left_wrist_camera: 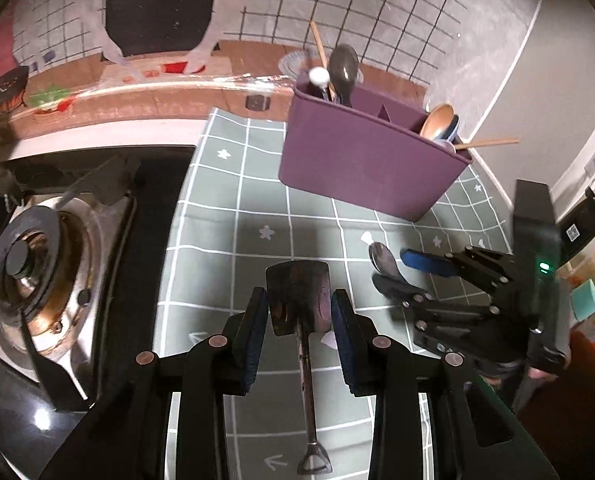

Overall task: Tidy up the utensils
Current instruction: 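Close left tool on the spatula handle while right tool grasps the metal spoon, then lift the spatula and spoon and carry them toward the purple holder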

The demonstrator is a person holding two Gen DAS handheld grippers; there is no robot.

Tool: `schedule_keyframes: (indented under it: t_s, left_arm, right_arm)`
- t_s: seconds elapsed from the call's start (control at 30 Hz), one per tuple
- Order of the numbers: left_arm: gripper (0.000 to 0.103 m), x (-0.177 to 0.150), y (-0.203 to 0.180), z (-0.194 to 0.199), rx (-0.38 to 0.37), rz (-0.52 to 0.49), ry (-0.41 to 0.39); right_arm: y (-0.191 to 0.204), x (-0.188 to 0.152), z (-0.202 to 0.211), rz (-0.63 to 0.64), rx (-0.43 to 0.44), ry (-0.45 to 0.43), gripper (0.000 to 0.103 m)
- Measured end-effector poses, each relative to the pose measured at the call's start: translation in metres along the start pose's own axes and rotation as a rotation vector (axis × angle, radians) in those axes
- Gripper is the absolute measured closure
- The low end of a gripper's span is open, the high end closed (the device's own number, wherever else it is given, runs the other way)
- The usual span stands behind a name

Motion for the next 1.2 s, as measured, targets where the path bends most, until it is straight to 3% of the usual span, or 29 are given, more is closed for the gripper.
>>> schedule_keyframes:
  t_s: [0.2,0.23,0.27,0.3,0.47,0.83,1.2]
  left_arm:
    - [0.069,0.000,0.006,0.009,-0.004,0.010,-0.010]
    - [0.069,0.000,0.006,0.010,-0.004,0.008,-0.013]
    - [0.069,0.000,0.006,0.011,-0.003,0.006,-0.016]
    - [0.069,0.000,0.005,0.011,-0.003,0.002,-0.017]
    - [0.069,0.000,0.001,0.015,-0.013,-0.014,-0.024]
    - [0.069,-0.001,-0.021,0.031,-0.061,-0.074,-0.044]
    - [0.070,0.020,-0.045,0.058,-0.146,-0.110,-0.116]
  right_arm:
    - [0.001,0.010,-0.010,0.026,-0.004,-0.006,0.064]
    - [0.002,0.010,-0.010,0.032,-0.009,-0.008,0.065]
    - [0.002,0.011,-0.010,0.034,-0.012,-0.011,0.075]
    - [0.003,0.011,-0.010,0.042,-0.021,-0.012,0.078]
    - [0.000,0.007,-0.002,0.041,-0.089,-0.020,0.078]
    - [-0.008,-0.002,0.069,-0.115,-0.202,-0.092,0.078]
    - [-0.009,0.019,0.143,-0.216,-0.283,-0.221,0.078]
Point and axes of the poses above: each gripper's, at about its wrist camera, not at the fingertips, and z roughly against the way its jaws point, y to its left, x to its top, the point moved 6 cm from there along -z, roughly the way its jaws point, and after that the axes turned 13 degrees about -y, right-handed, at the moved point
